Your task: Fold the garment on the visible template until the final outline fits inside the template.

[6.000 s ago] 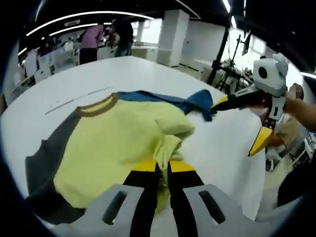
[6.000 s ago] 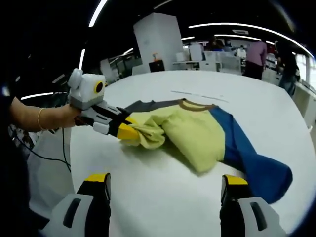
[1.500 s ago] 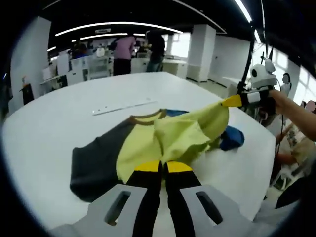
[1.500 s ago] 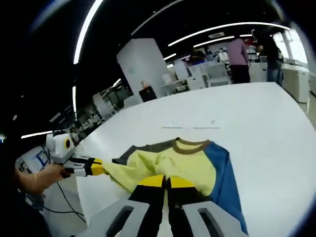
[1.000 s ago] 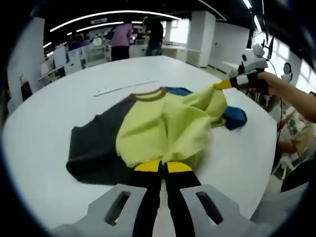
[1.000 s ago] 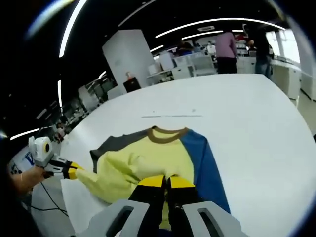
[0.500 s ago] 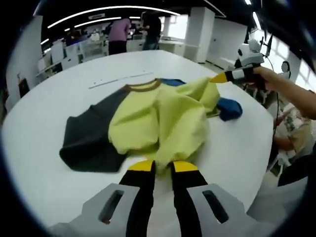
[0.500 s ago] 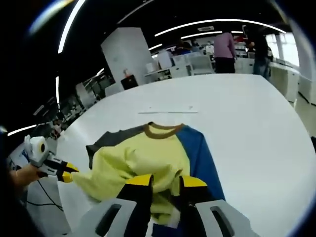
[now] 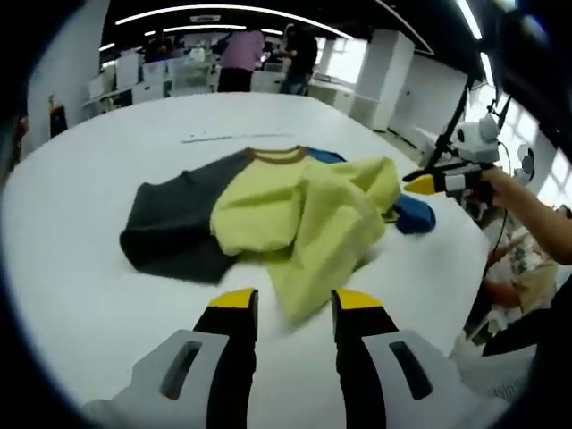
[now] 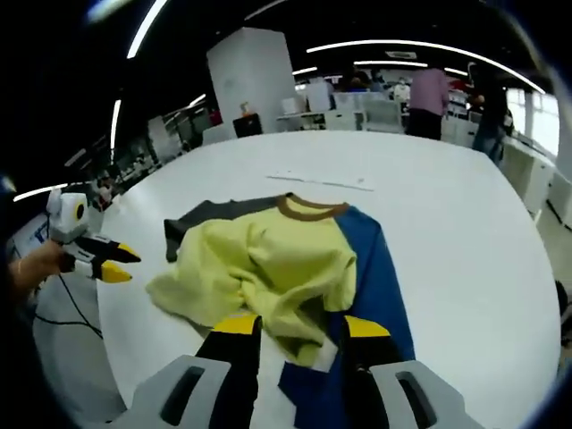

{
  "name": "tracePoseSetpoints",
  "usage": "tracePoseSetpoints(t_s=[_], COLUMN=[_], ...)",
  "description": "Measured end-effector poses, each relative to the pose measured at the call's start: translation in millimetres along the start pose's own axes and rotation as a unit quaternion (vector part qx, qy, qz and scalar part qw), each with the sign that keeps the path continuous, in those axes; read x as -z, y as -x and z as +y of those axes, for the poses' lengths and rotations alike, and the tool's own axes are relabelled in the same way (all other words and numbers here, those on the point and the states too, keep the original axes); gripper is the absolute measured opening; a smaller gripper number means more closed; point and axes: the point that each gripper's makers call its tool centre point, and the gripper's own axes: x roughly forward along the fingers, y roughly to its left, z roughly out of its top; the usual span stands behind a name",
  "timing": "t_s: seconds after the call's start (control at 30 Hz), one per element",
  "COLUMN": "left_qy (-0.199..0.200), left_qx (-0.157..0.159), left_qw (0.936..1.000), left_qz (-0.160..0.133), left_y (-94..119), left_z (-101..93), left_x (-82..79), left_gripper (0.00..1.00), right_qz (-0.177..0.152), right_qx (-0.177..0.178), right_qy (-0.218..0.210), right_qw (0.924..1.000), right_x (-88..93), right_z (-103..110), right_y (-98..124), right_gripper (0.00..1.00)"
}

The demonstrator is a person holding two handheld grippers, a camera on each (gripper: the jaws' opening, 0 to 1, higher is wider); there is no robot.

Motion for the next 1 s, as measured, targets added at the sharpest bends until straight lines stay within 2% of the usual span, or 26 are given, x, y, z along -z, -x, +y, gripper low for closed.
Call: tracePoseSetpoints(t_s=[0.07,0.37,0.5,0.67,0.73,0.9,1.0], left_qy=[0.015,0.029,0.037,0.051,0.069,0.1,0.124], left_qx=[0.002,0.0,0.004,-0.004,-0.014,-0.017,-0.015], left_qw=[0.9999,0.9996,0.9991,0.9986,0.9972,0.9946,0.9918], left_qz=[0.002,-0.001,-0.019,-0.015,-0.023,-0.023,-0.025], left_y=[-2.8,-14.3,-18.6,-25.3,-26.1,-27.8,-29.7], left_z=[-0.3,-3.9,-5.1,-2.6,-0.5,-1.1,-1.3], left_x=[7.6,27.5,24.6,29.1,29.3,34.9,37.0], left_gripper=[0.33,0.29,0.29,0.26,0.23,0.19,0.12], right_qz=[0.006,0.028,0.031,0.04,0.046,0.051,0.053], right_qx=[0.001,0.011,0.016,0.032,0.042,0.057,0.068], right_qy=[0.002,0.012,0.0,0.006,0.002,-0.02,-0.022], right_qw=[1.0,0.9995,0.9994,0.9987,0.9981,0.9968,0.9961], right_x=[5.5,27.2,31.9,36.9,40.7,45.3,46.7], right_z=[0.6,-1.1,-2.0,-3.3,-4.6,-7.1,-10.6], right_y=[-2.3,-15.7,-19.7,-24.7,-27.0,-32.3,-34.0], right_gripper=[0.31,0.26,0.21,0.16,0.15,0.11,0.05])
